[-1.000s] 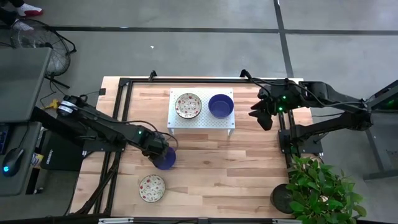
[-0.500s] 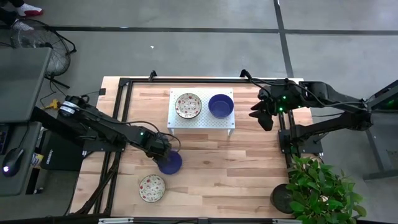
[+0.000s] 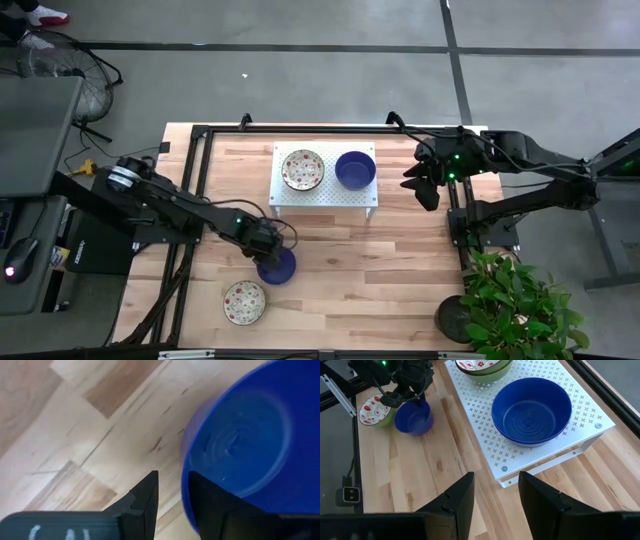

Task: Pick & Place Mini bowls
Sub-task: Stack the blue bowl on top of the blue bowls on the shelf

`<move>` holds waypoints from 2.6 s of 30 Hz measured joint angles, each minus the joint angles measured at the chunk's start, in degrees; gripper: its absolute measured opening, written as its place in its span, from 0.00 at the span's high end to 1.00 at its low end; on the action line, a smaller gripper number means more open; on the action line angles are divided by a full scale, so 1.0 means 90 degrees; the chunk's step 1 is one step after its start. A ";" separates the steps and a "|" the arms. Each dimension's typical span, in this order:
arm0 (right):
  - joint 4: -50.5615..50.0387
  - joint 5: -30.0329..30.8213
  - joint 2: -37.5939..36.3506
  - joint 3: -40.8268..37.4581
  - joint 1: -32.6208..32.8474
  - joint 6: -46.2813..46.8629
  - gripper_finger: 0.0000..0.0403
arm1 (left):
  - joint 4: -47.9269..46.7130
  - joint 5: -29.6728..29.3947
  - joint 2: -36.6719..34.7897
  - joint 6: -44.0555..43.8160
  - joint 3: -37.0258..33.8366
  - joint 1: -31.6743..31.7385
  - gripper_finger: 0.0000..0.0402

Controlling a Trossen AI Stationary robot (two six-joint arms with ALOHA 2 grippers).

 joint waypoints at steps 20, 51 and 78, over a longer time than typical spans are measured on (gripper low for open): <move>-0.0257 -0.0317 -0.0002 0.0000 0.0000 -0.0313 0.65 | 0.0218 0.0040 0.0067 0.0710 0.0383 0.0068 0.99; 0.2407 -0.1243 0.1823 -0.0002 0.2287 -0.3834 0.65 | -0.0952 -0.1094 0.0060 0.1883 0.3215 0.0416 1.00; 0.3360 0.1400 0.2327 -0.0002 0.2945 0.2333 0.67 | -0.0568 -0.2156 0.0057 0.3050 0.3293 0.0499 1.00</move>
